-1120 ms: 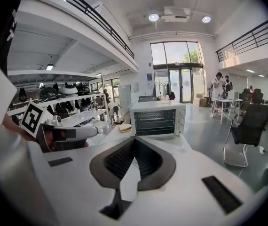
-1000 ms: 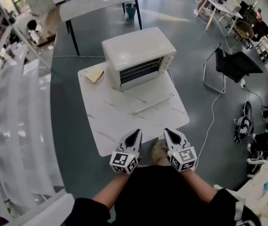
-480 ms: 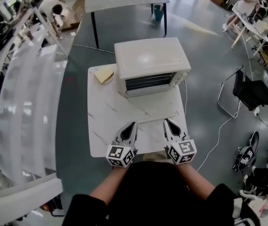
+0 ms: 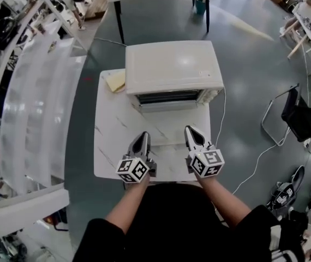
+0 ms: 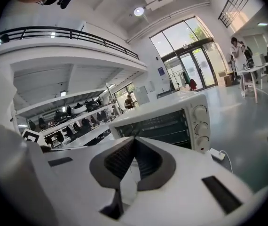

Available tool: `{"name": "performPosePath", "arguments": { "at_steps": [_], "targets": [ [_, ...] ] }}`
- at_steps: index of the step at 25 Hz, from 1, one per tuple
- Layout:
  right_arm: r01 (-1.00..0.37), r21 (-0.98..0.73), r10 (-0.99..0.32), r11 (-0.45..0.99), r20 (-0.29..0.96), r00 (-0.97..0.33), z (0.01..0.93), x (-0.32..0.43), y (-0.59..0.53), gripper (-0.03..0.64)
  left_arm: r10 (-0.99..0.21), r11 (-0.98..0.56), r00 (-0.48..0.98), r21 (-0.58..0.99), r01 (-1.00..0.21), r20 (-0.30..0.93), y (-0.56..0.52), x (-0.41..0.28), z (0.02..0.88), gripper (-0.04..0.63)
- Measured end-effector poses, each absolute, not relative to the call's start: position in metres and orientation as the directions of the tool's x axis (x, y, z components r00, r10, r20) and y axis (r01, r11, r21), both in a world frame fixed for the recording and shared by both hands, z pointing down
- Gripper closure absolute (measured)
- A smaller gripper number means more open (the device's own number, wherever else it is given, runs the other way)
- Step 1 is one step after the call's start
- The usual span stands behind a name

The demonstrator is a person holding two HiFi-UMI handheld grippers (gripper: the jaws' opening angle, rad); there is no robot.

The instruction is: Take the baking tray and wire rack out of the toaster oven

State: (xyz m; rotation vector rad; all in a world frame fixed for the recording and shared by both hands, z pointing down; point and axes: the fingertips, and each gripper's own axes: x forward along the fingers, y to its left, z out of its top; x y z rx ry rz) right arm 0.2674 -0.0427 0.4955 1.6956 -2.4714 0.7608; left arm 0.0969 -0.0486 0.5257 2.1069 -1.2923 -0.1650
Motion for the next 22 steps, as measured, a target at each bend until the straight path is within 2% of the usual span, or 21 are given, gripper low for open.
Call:
{"name": "performPosePath", "arguments": {
  "at_steps": [6, 13, 16, 22],
  "targets": [
    [-0.834, -0.455, -0.846, 0.311, 0.268, -0.461, 0.523, 0.256, -0.081, 0.595, -0.859, -0.180, 0.443, 0.660, -0.729, 0.255, -0.086, 0.093, 0.560, 0.575],
    [-0.816, -0.533, -0.843, 0.224, 0.314, -0.436, 0.566, 0.260, -0.117, 0.595, -0.885, -0.232, 0.444, 0.695, -0.680, 0.139, -0.134, 0.107, 0.576, 0.575],
    [-0.794, -0.568, -0.816, 0.218, 0.341, -0.467, 0.588, 0.257, -0.131, 0.594, -0.911, -0.206, 0.402, 0.739, -0.641, 0.095, -0.153, 0.107, 0.587, 0.575],
    [-0.745, -0.650, -0.834, 0.151, 0.321, -0.449, 0.620, 0.263, -0.171, 0.592, -0.917, -0.119, 0.381, 0.832, -0.541, 0.117, -0.193, 0.110, 0.624, 0.574]
  ]
}}
